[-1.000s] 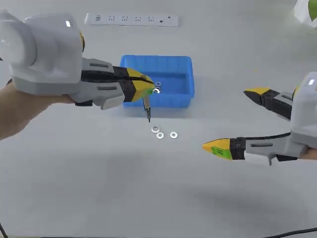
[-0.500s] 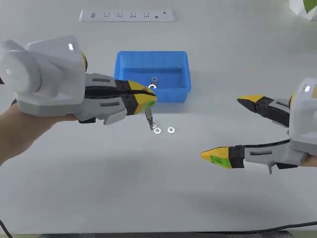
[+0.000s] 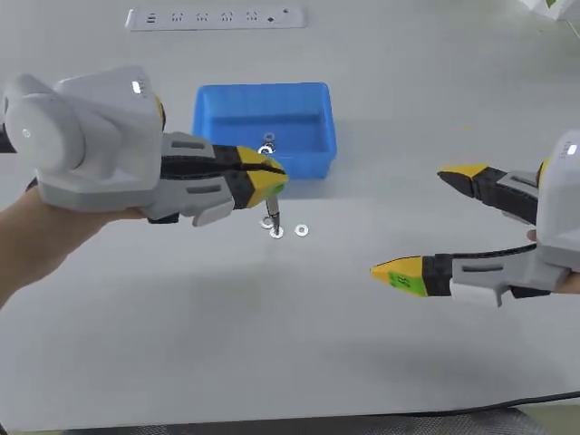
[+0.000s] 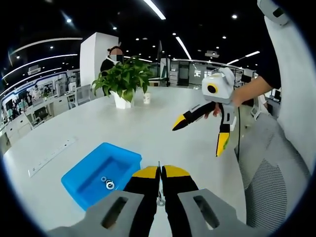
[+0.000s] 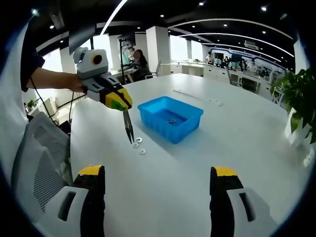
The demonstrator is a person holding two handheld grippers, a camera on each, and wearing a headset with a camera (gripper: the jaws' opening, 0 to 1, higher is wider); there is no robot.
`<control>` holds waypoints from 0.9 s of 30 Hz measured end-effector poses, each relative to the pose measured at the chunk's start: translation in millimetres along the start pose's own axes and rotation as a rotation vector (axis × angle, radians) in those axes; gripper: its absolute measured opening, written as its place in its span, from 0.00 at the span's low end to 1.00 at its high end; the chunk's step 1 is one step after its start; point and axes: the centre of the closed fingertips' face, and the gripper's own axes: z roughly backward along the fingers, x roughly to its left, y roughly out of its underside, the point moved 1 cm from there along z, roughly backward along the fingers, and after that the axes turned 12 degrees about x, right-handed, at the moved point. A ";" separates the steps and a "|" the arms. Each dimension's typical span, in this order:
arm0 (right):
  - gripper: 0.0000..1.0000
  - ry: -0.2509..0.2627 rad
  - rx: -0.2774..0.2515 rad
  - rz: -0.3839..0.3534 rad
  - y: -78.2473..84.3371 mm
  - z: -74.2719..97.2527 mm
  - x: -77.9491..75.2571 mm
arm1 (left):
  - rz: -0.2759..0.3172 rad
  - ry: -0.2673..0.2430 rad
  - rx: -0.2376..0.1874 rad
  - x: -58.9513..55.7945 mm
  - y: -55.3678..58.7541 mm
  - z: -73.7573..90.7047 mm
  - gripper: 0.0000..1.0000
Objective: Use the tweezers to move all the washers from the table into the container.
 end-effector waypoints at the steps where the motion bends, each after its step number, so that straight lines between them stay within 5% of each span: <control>1: 0.88 -0.001 0.001 0.000 0.4 -0.4 0.5 | -0.003 0.000 0.003 0.1 0.5 -1.0 0.06; 27: 0.86 -0.028 0.009 -0.015 0.2 -5.7 2.2 | -0.041 0.022 0.031 -5.3 8.2 -9.9 0.06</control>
